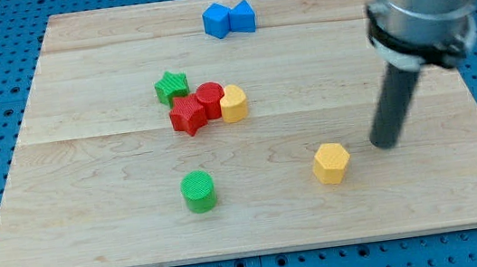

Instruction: Push yellow hexagon near to the green circle

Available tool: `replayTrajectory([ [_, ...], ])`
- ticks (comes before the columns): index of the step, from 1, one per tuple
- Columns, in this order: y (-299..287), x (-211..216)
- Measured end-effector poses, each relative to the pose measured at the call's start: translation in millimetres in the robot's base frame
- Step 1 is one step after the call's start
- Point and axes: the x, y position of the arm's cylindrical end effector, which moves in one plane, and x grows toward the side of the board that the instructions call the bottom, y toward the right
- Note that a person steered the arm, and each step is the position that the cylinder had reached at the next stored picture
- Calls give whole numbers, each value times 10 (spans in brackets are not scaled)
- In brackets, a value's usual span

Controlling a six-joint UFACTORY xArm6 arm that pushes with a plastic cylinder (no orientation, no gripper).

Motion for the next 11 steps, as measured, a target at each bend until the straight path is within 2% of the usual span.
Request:
replayTrajectory([
  [1,-182,291],
  [2,-770,214],
  [3,-894,-22],
  [7,-819,-205],
  [9,-1019,-853],
  [11,-1292,-241],
])
